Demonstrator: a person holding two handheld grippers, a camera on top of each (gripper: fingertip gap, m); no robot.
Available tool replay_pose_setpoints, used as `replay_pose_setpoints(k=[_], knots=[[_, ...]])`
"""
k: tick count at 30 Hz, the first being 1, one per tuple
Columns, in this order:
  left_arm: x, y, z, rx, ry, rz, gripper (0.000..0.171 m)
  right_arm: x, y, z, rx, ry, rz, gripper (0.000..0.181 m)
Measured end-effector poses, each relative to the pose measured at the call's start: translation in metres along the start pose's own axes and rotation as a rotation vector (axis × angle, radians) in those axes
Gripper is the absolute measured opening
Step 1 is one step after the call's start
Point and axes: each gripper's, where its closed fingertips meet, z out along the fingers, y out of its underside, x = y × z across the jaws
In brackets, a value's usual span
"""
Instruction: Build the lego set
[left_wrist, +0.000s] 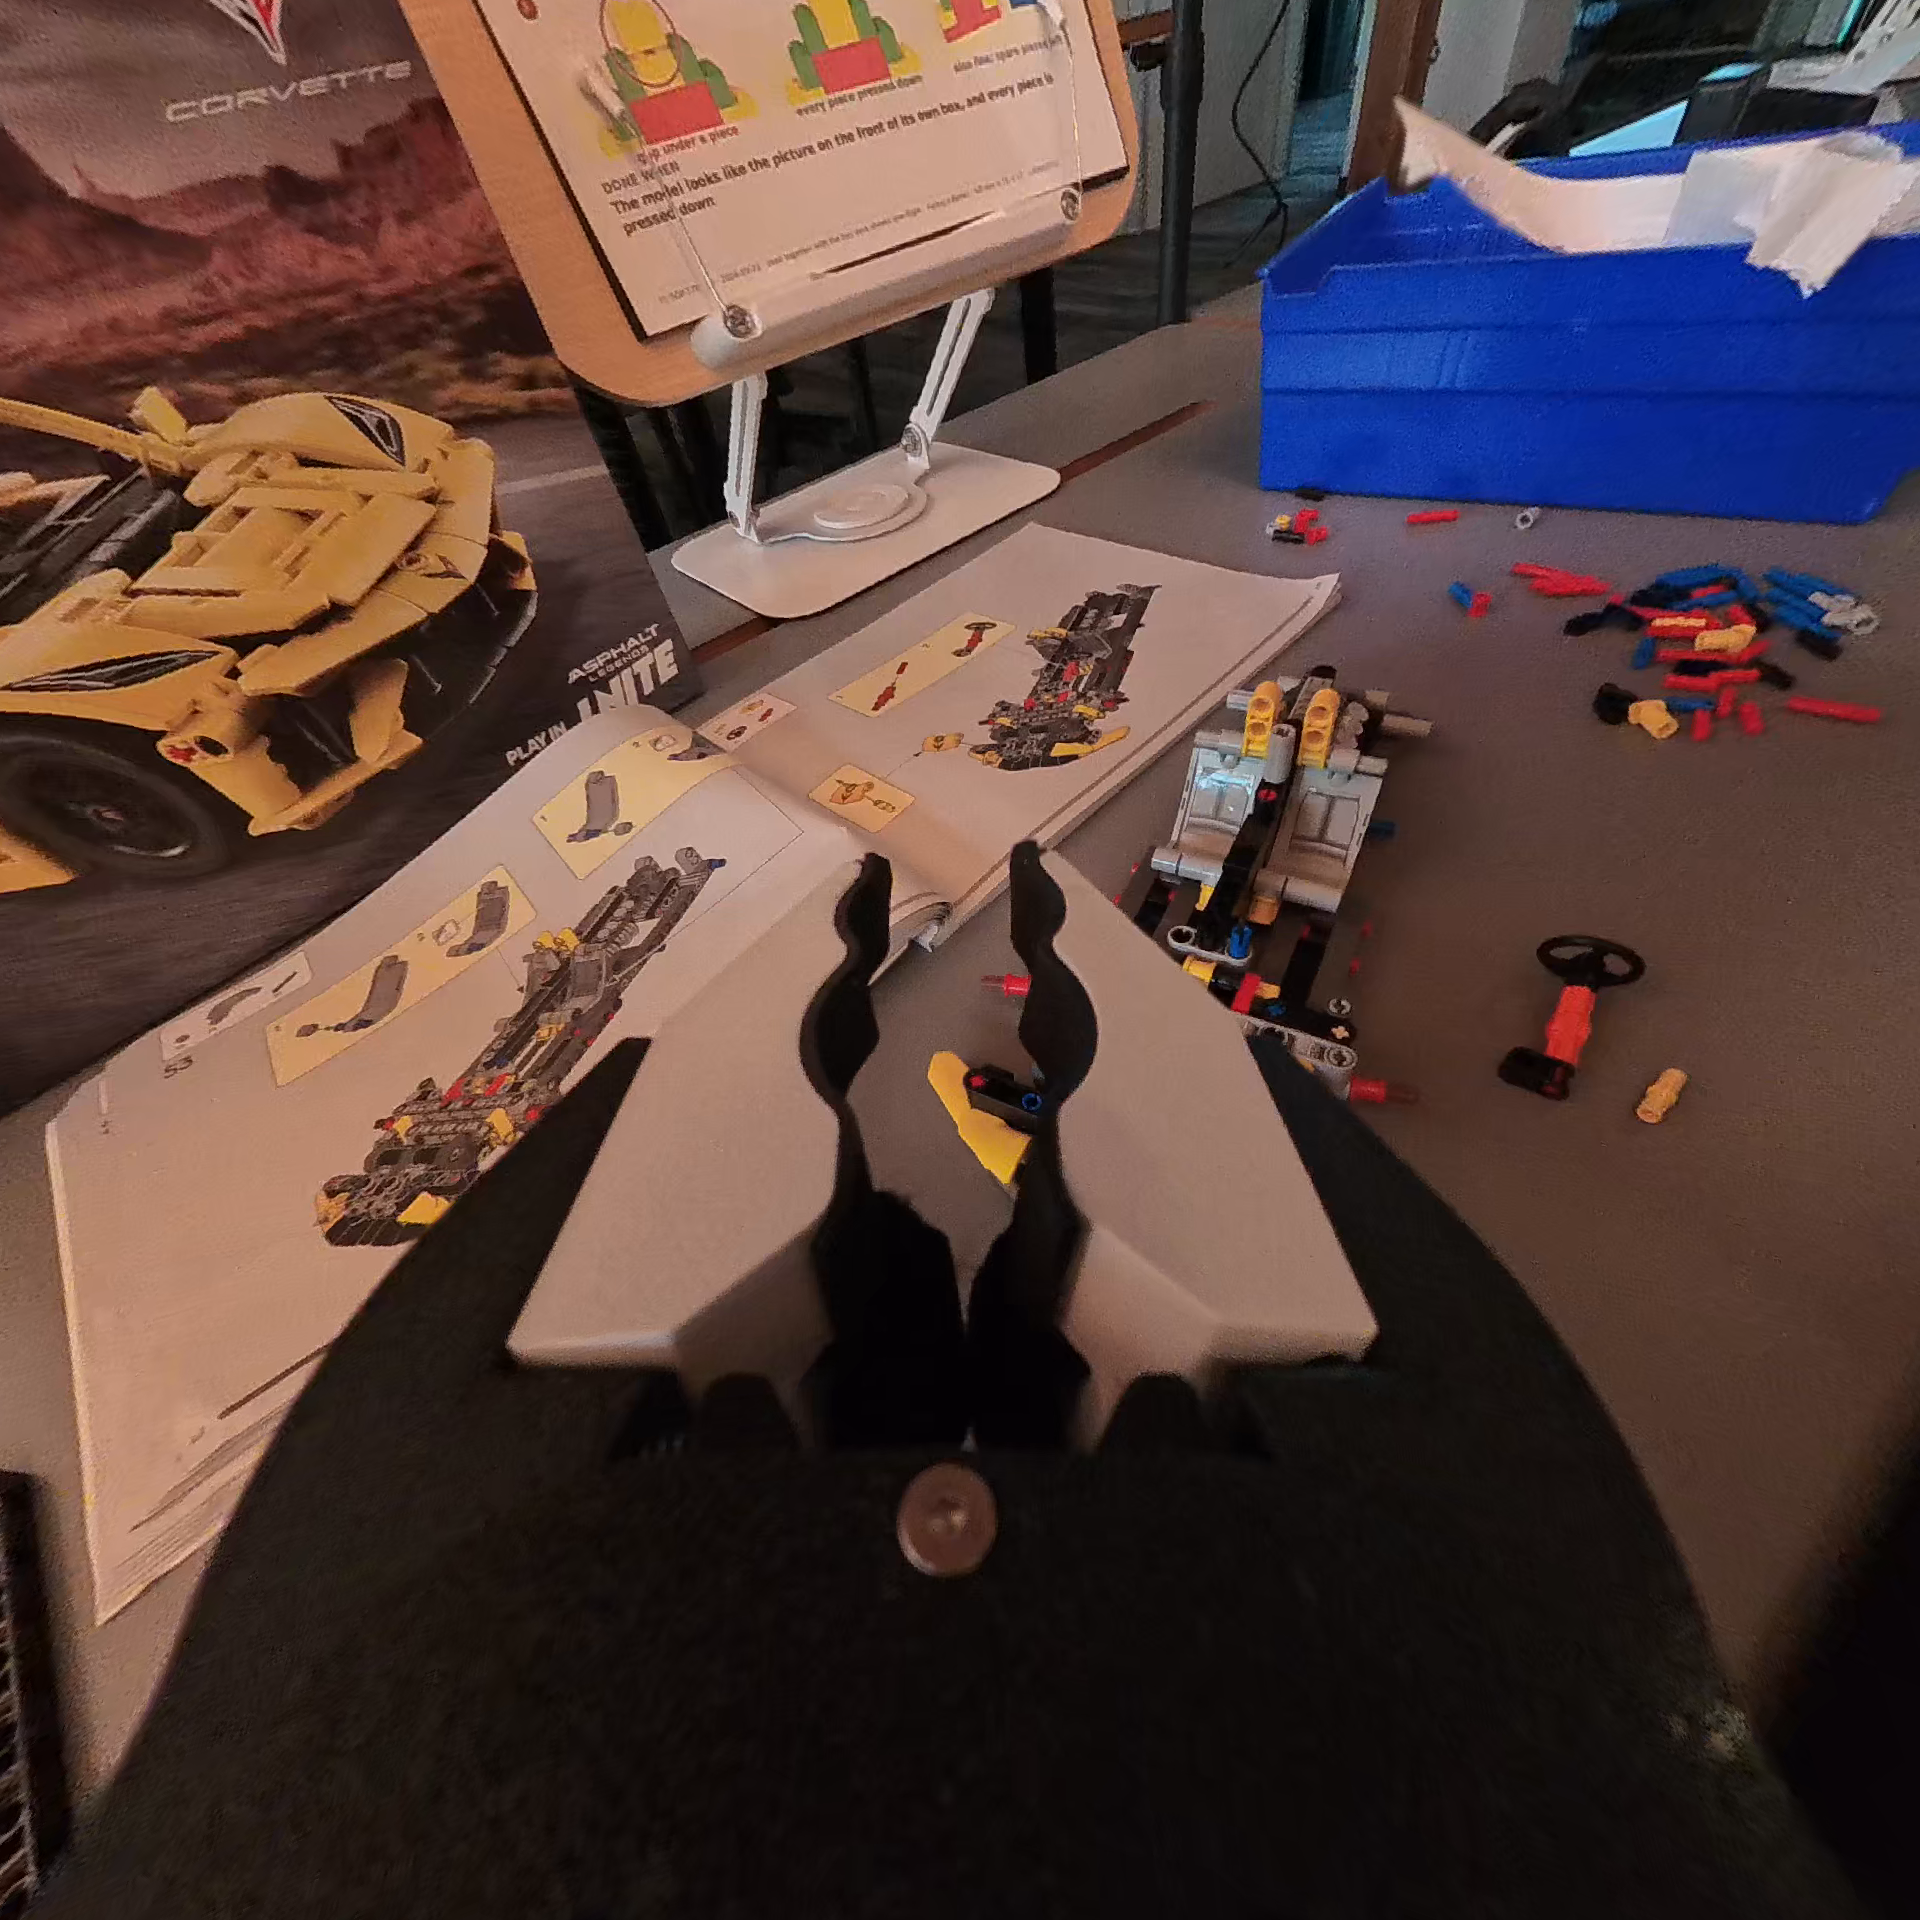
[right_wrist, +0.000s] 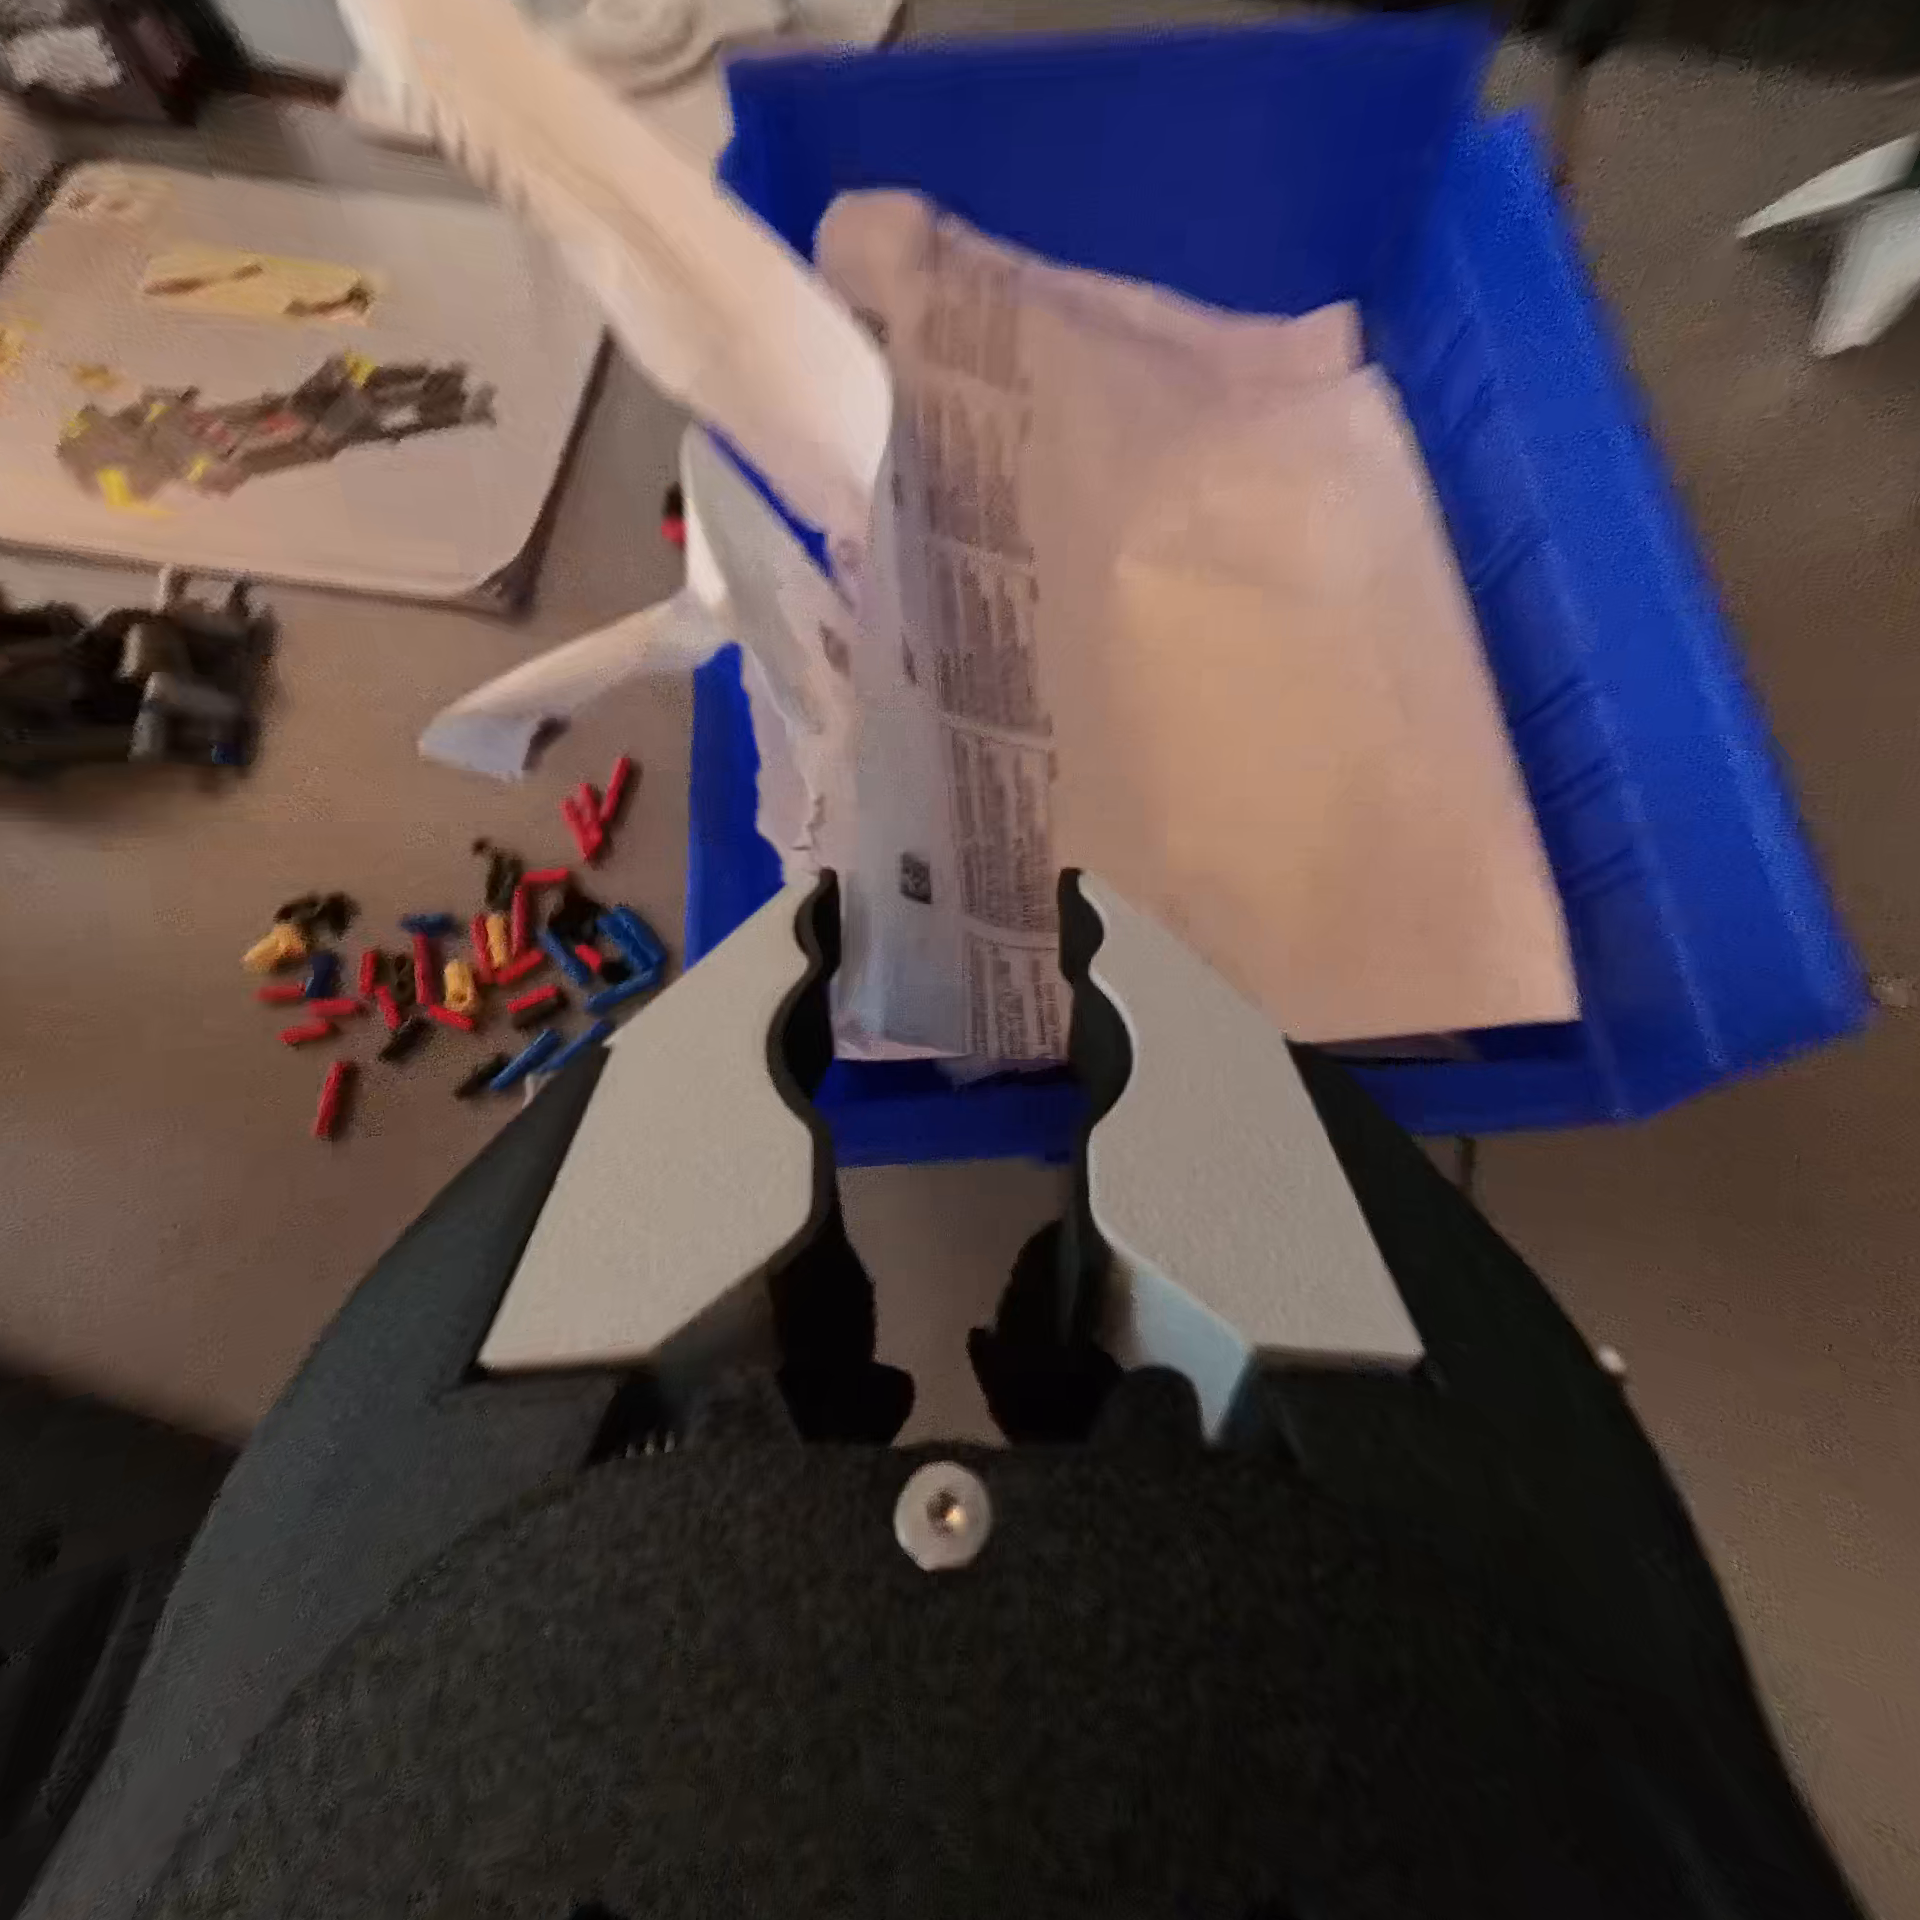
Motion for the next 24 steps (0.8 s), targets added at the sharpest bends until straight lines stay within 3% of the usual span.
replay_pose_setpoints(k=[3, 5, 6, 9, 13, 15, 18, 20, 24], knots=[[0.003, 0.002, 0.001, -0.011, -0.008, 0.049, 0.020, -0.011, 0.014, 0.022, -0.074, -0.125, -0.039, 0.028], [0.005, 0.002, 0.001, -0.009, -0.011, 0.061, 0.019, -0.012, 0.010, 0.024, -0.070, -0.105, -0.113, 0.000], [0.004, 0.002, 0.000, -0.008, -0.012, 0.060, 0.019, -0.008, 0.003, 0.022, -0.047, -0.069, -0.146, 0.000], [0.002, 0.002, 0.000, -0.009, -0.013, 0.041, 0.019, 0.013, -0.031, -0.001, 0.045, 0.054, -0.168, 0.000], [0.001, 0.001, -0.001, -0.001, -0.003, 0.006, 0.018, 0.048, -0.094, -0.056, 0.256, 0.266, -0.148, 0.000], [0.000, 0.001, -0.001, -0.003, -0.006, 0.009, 0.018, 0.051, -0.120, -0.081, 0.353, 0.285, -0.126, 0.000], [0.002, 0.002, 0.000, -0.008, -0.009, 0.026, 0.018, 0.024, -0.139, -0.097, 0.378, 0.175, -0.204, 0.000], [0.003, 0.003, 0.000, -0.011, -0.007, 0.032, 0.018, 0.025, -0.156, -0.119, 0.448, 0.253, -0.243, 0.000], [0.019, -0.004, 0.003, 0.012, 0.081, -0.004, 0.019, -0.044, -0.183, -0.152, 0.592, -0.106, -0.219, 0.000]])
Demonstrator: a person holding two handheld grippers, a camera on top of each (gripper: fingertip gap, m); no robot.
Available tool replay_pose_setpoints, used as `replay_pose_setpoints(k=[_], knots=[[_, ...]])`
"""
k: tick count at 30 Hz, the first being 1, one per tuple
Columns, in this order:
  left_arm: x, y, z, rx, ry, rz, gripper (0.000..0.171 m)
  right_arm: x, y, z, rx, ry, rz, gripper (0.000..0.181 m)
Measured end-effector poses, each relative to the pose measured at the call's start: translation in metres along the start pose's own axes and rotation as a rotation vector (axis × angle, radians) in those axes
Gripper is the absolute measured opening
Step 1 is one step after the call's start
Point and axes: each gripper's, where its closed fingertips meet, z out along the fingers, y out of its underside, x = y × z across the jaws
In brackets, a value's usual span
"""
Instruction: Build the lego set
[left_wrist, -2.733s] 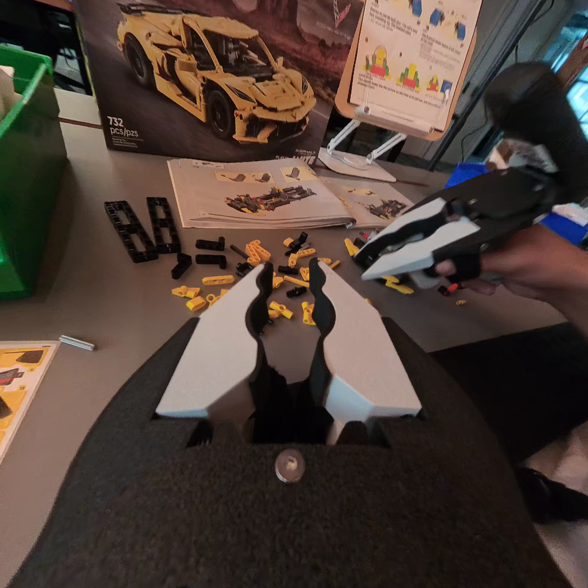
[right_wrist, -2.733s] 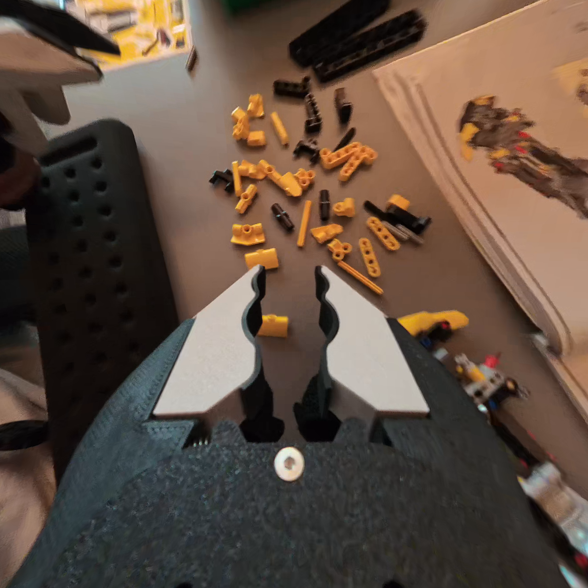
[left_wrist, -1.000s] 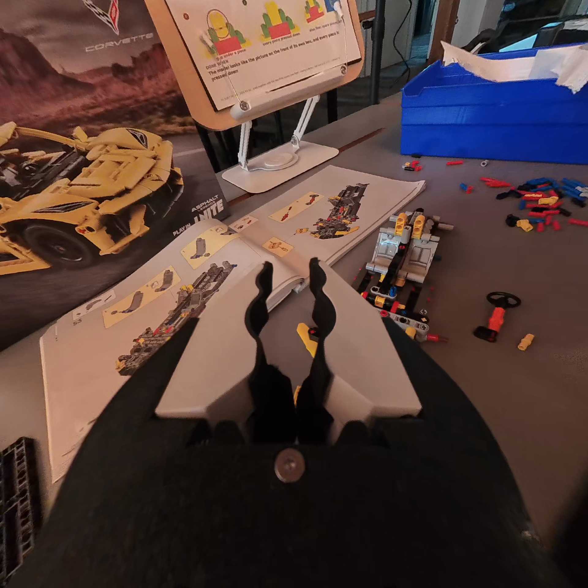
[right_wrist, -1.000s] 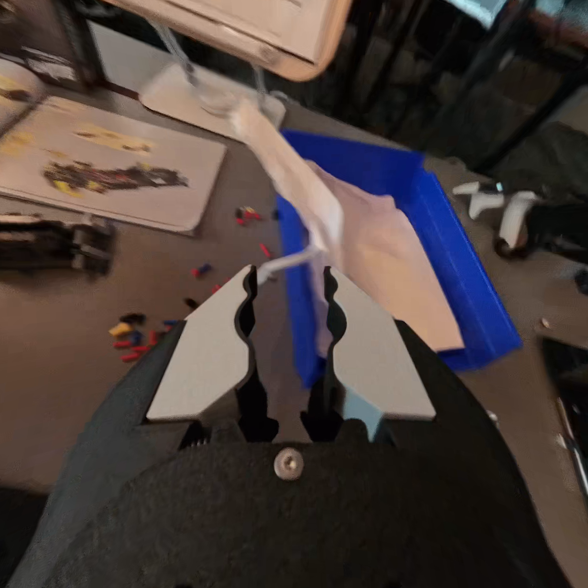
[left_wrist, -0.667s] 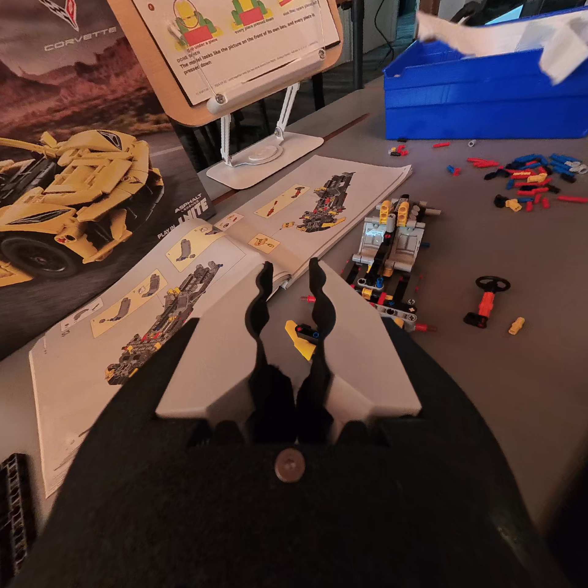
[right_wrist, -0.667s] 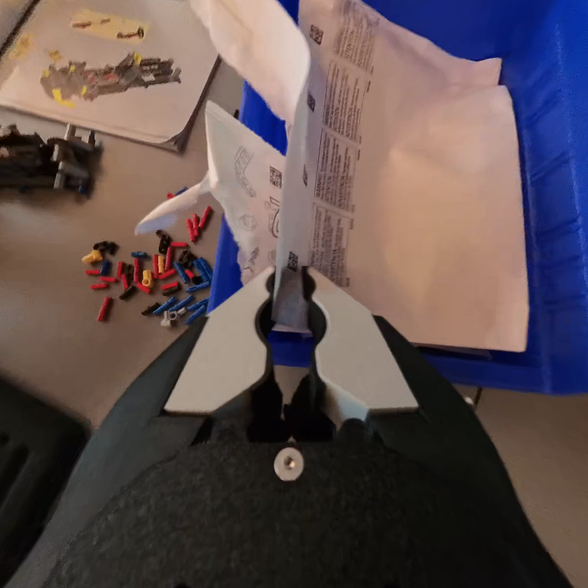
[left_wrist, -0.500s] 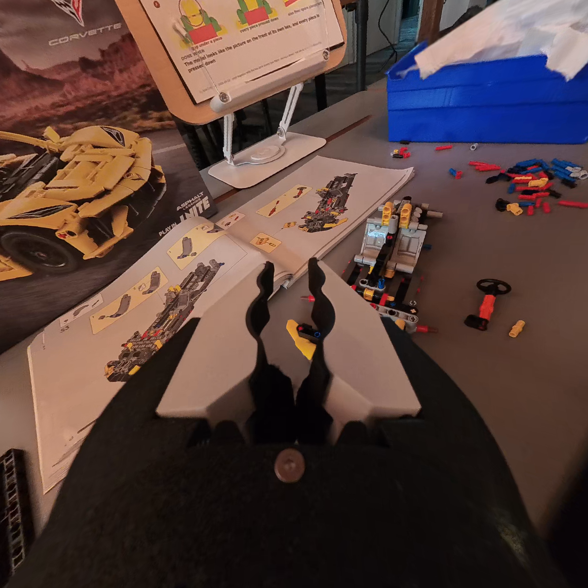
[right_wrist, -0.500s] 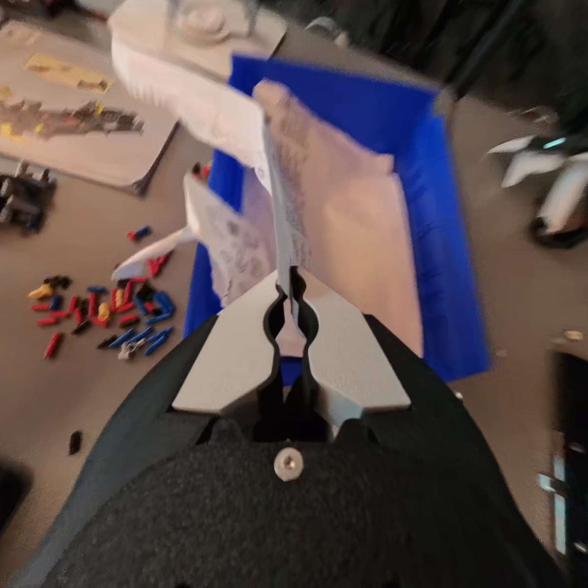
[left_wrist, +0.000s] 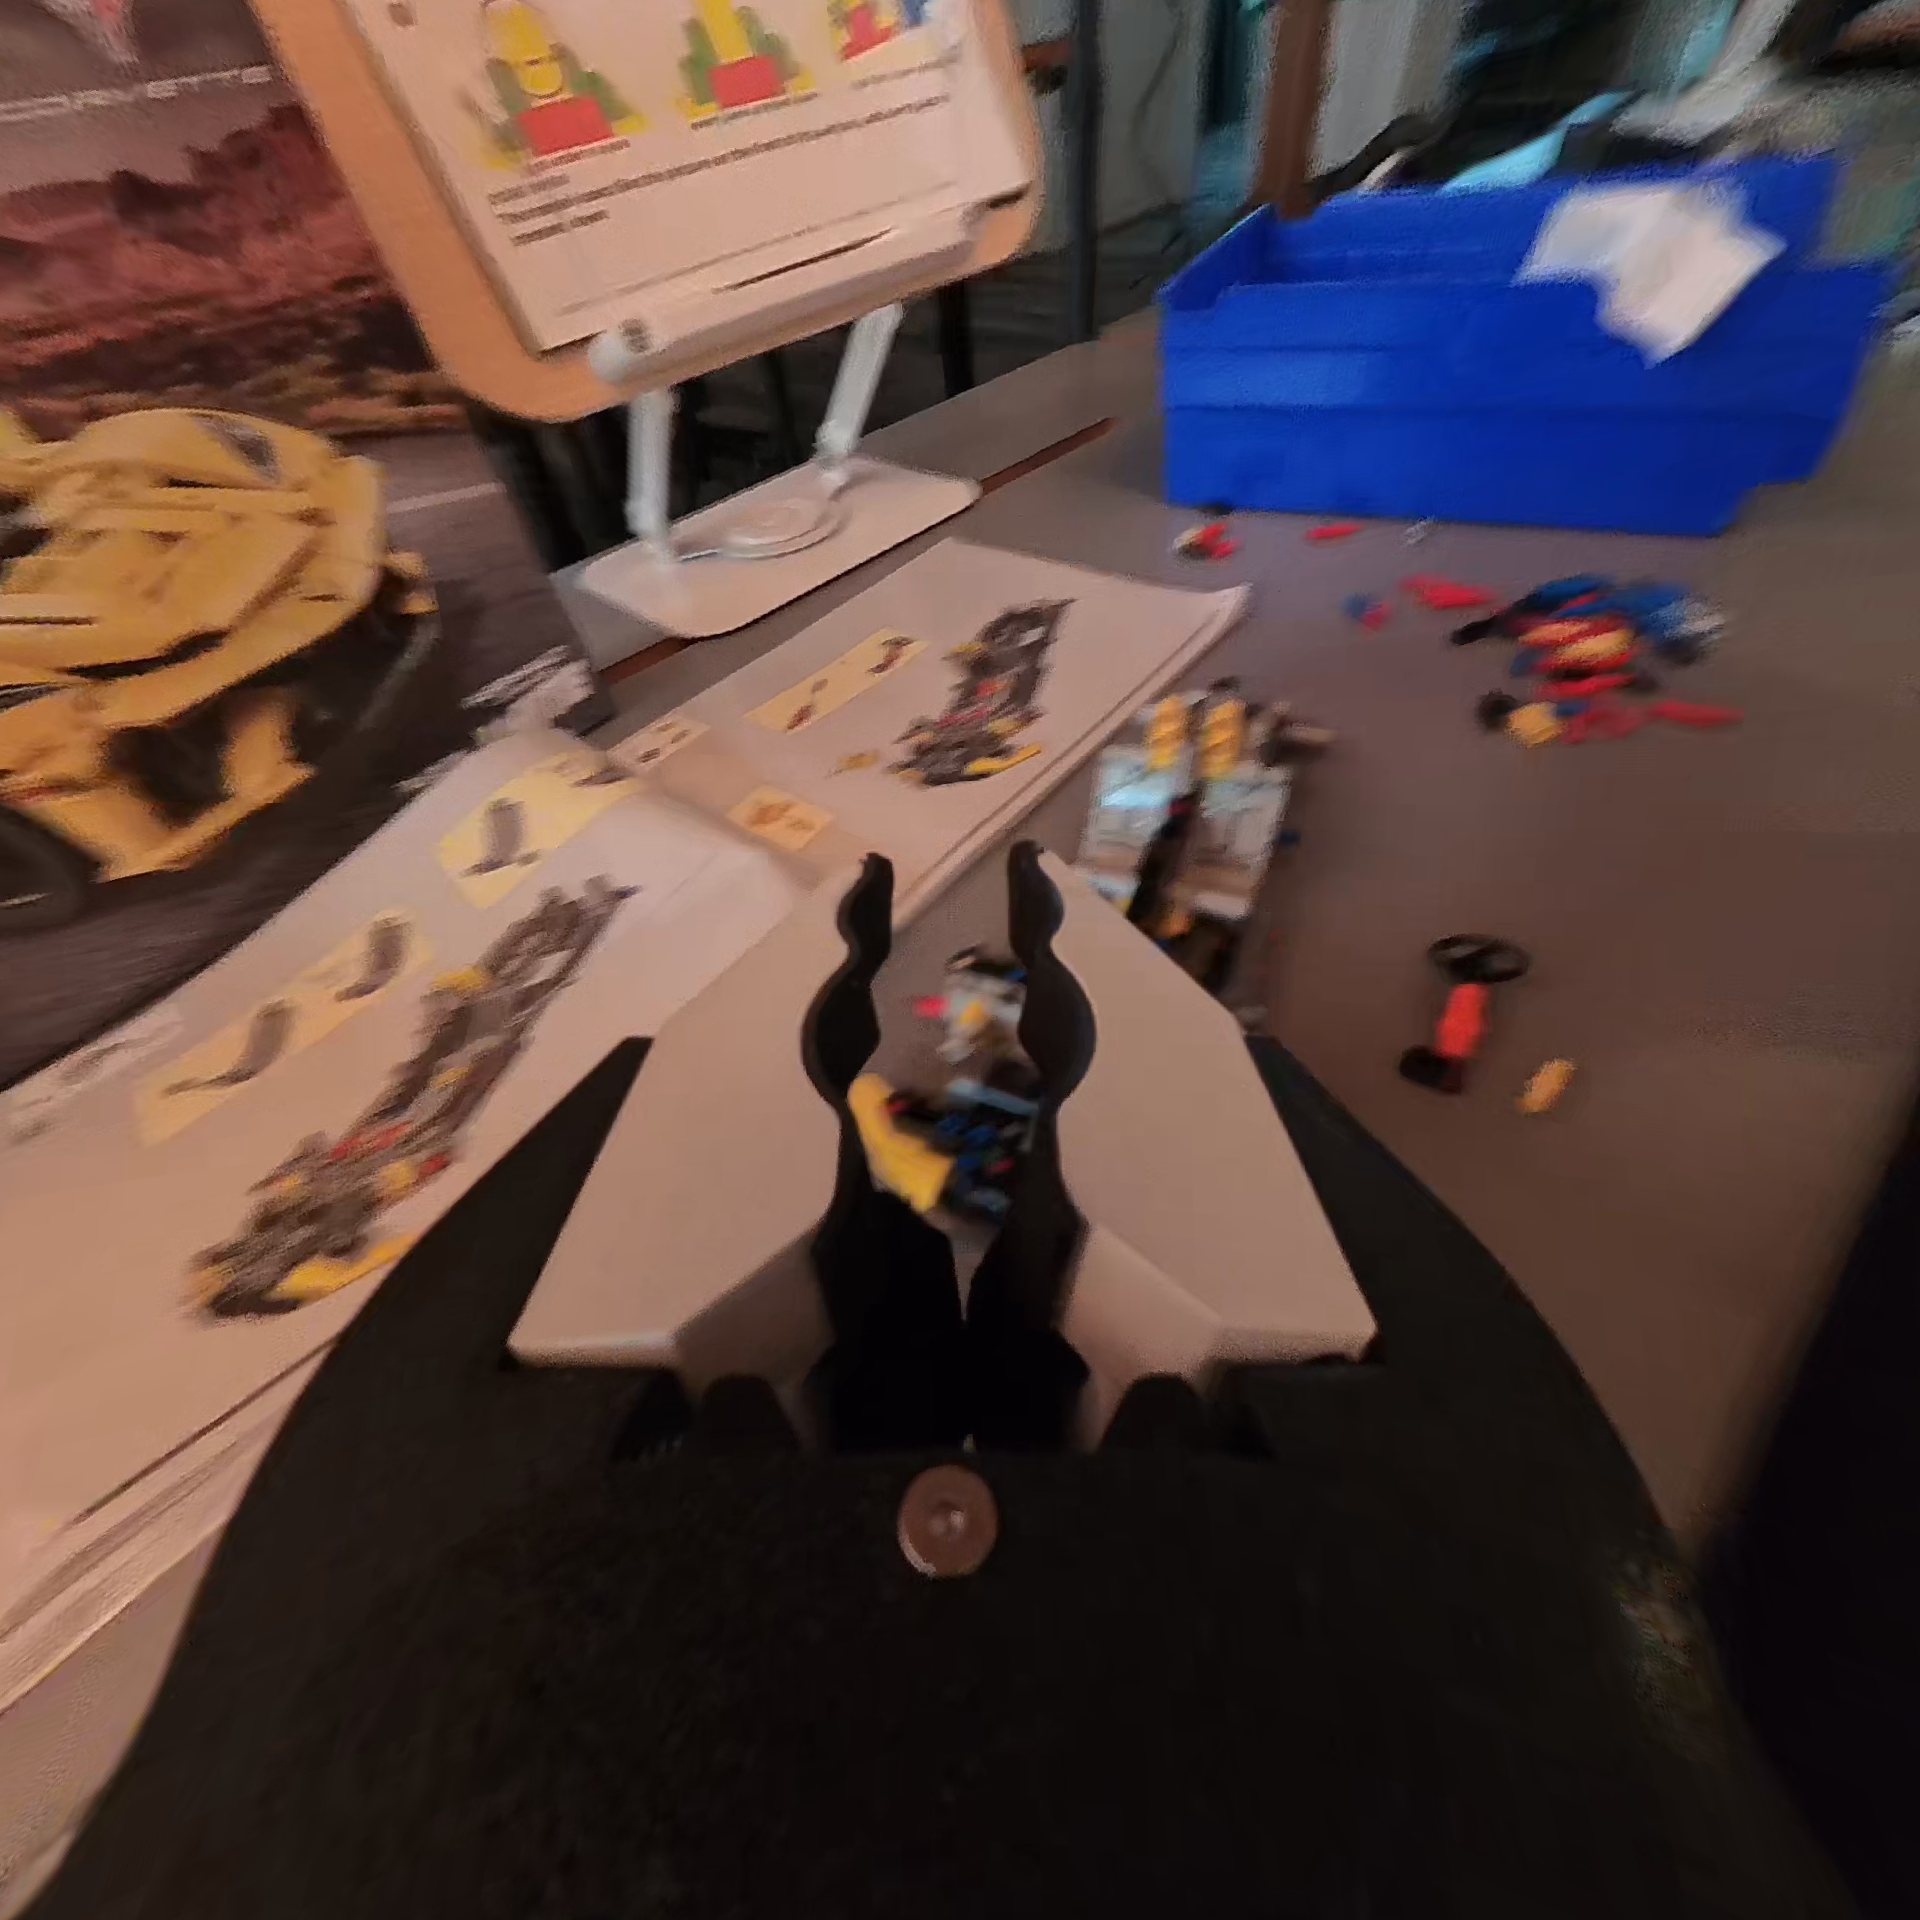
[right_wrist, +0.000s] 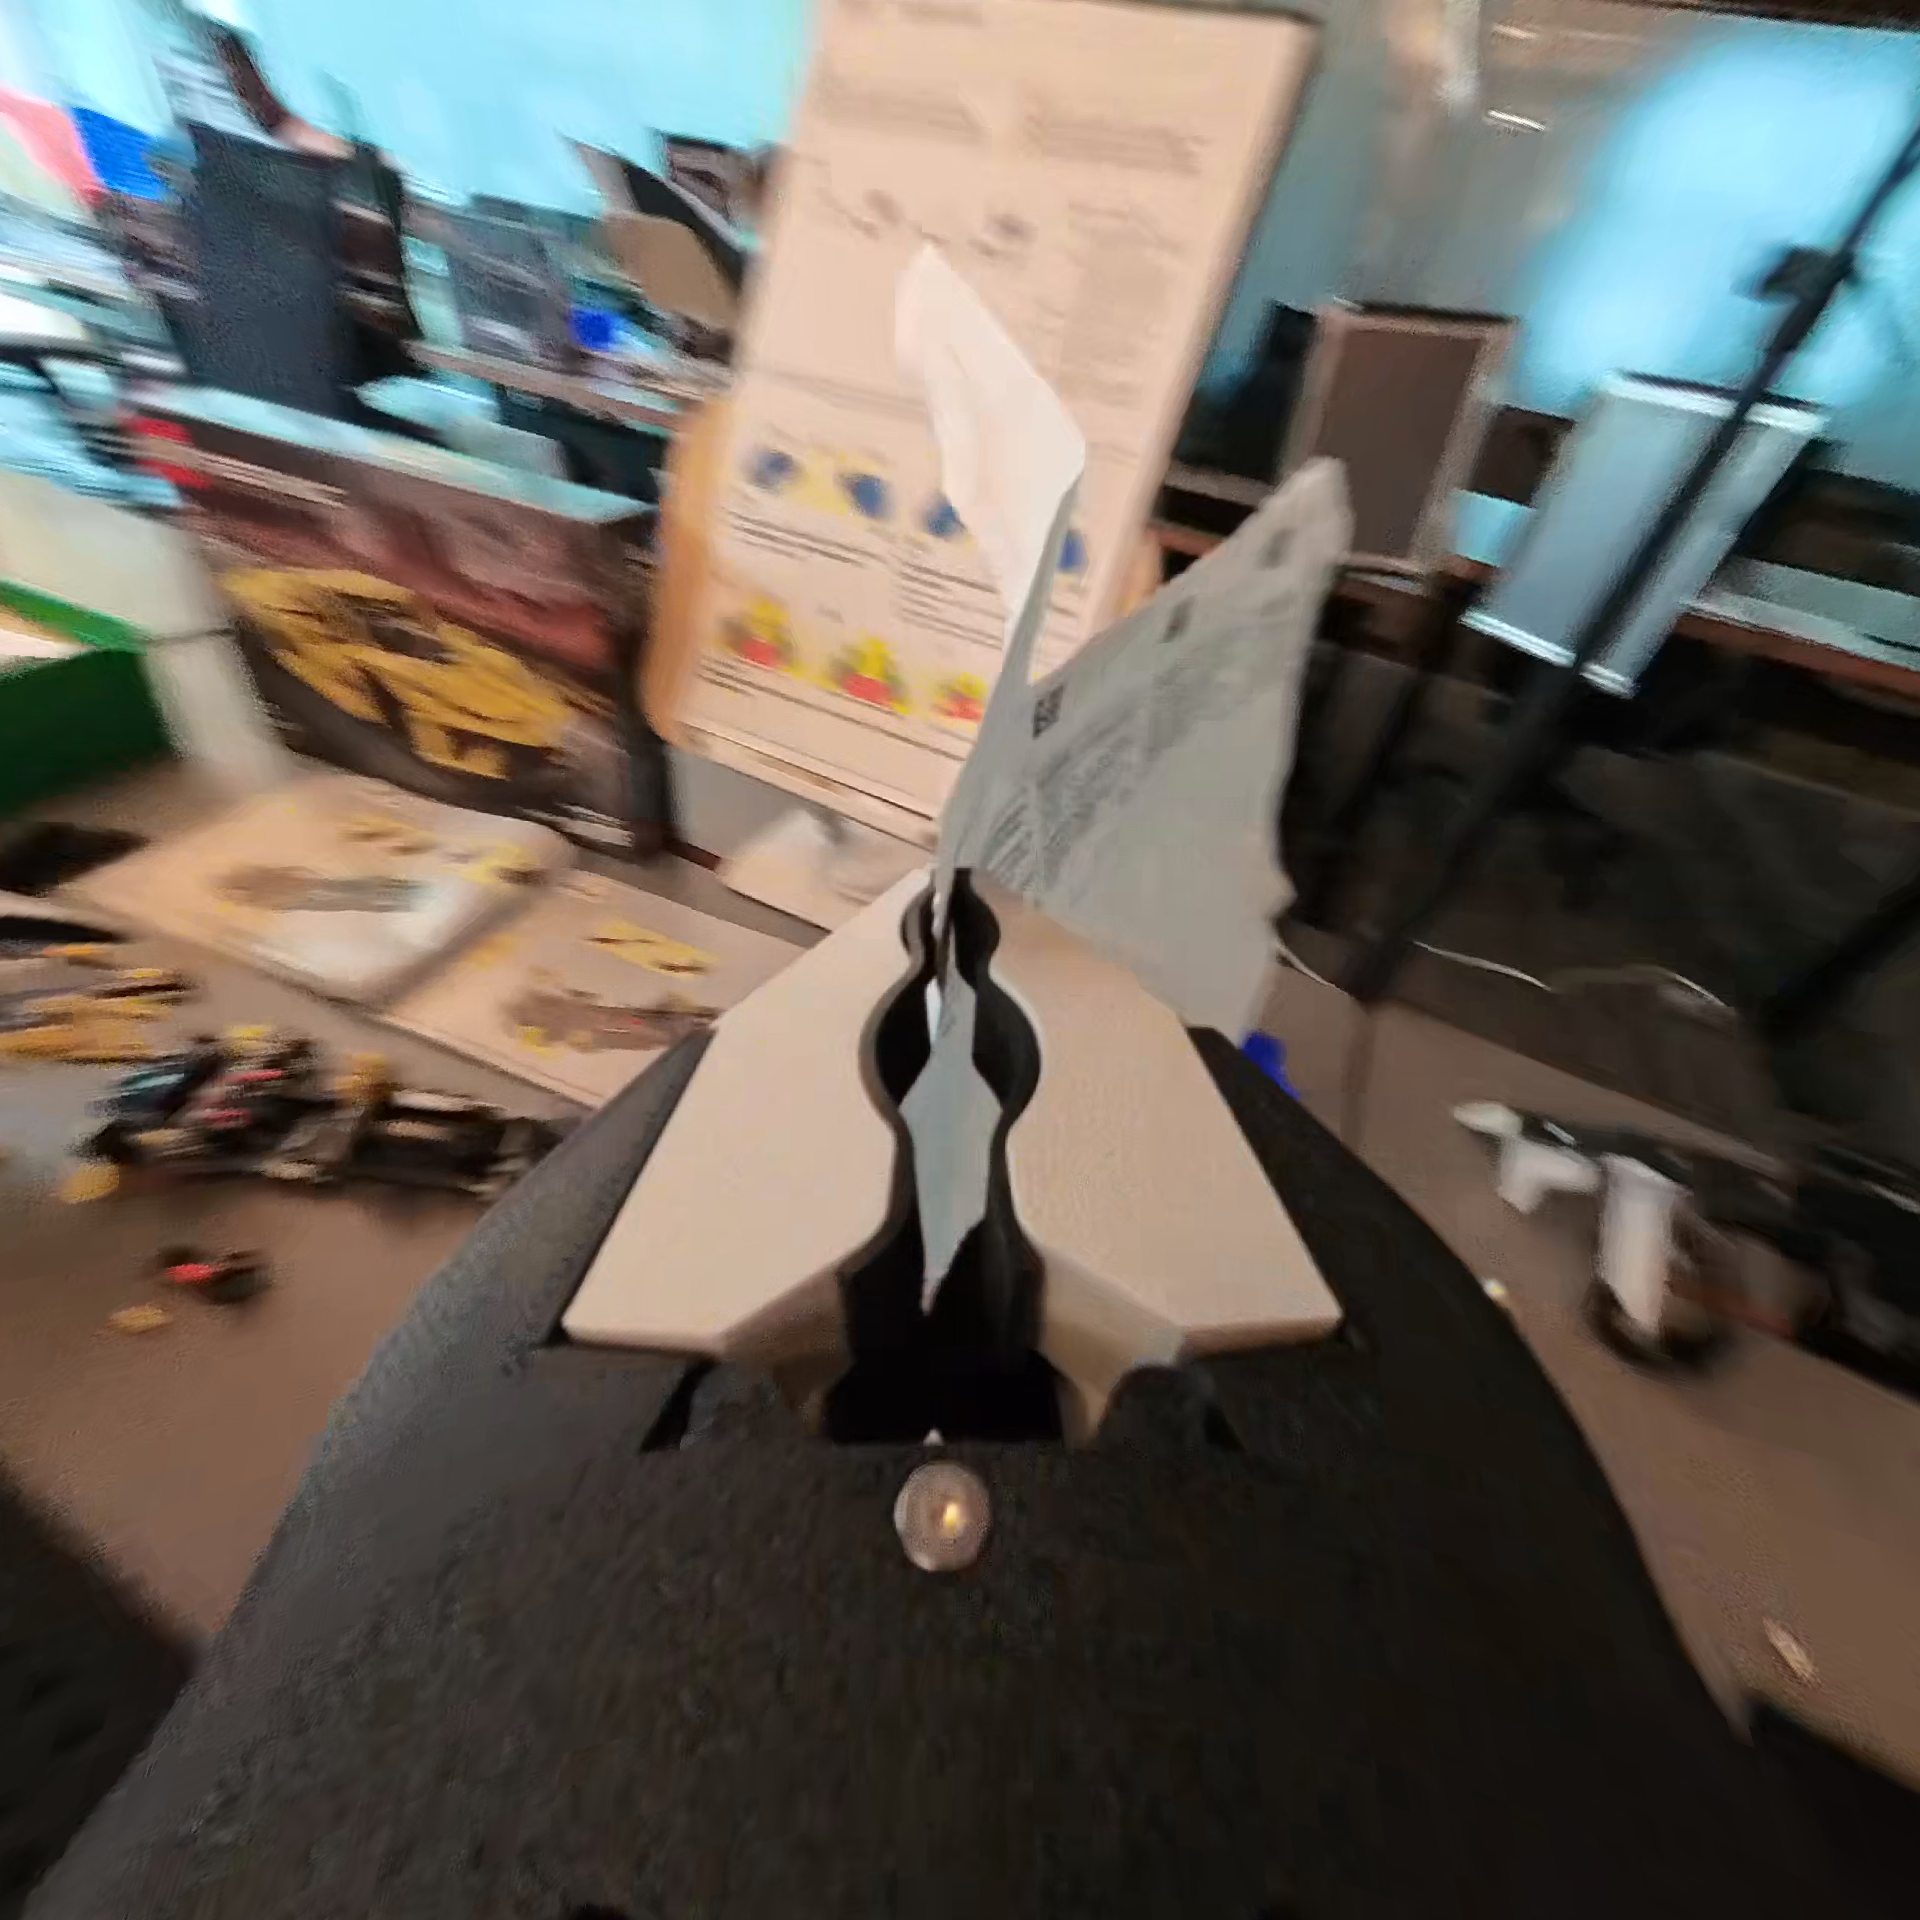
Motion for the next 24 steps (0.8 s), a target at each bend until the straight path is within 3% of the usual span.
replay_pose_setpoints(k=[3, 7, 10, 12, 13, 16, 18, 19, 23, 24], knots=[[0.056, -0.039, 0.007, 0.107, 0.341, -0.251, 0.038, -0.065, -0.032, -0.001, 0.079, -0.264, 0.009, 0.000], [0.142, -0.127, -0.001, 0.308, 0.897, -0.604, 0.069, -0.153, -0.075, -0.011, 0.233, -0.662, 0.113, 0.000], [0.176, -0.165, 0.003, 0.351, 1.108, -0.767, 0.099, -0.193, -0.092, -0.020, 0.330, -0.874, 0.212, 0.000], [0.179, -0.183, -0.006, 0.420, 1.238, -0.913, 0.104, -0.207, -0.091, -0.021, 0.355, -0.942, 0.260, 0.000], [0.174, -0.191, -0.015, 0.484, 1.300, -0.983, 0.100, -0.210, -0.089, -0.019, 0.357, -0.951, 0.284, 0.000], [0.150, -0.197, -0.034, 0.629, 1.355, -1.075, 0.065, -0.214, -0.063, -0.002, 0.272, -0.877, 0.258, 0.000], [0.142, -0.189, -0.032, 0.636, 1.277, -1.041, 0.018, -0.217, -0.053, -0.001, 0.251, -0.875, 0.252, 0.000], [0.142, -0.182, -0.026, 0.611, 1.212, -1.007, 0.007, -0.218, -0.049, 0.001, 0.237, -0.870, 0.260, 0.000], [0.141, -0.169, -0.022, 0.600, 1.140, -0.974, 0.000, -0.224, -0.039, 0.008, 0.238, -0.846, 0.273, 0.001], [0.140, -0.167, -0.022, 0.603, 1.131, -0.961, 0.000, -0.228, -0.036, 0.010, 0.250, -0.836, 0.267, 0.012]])
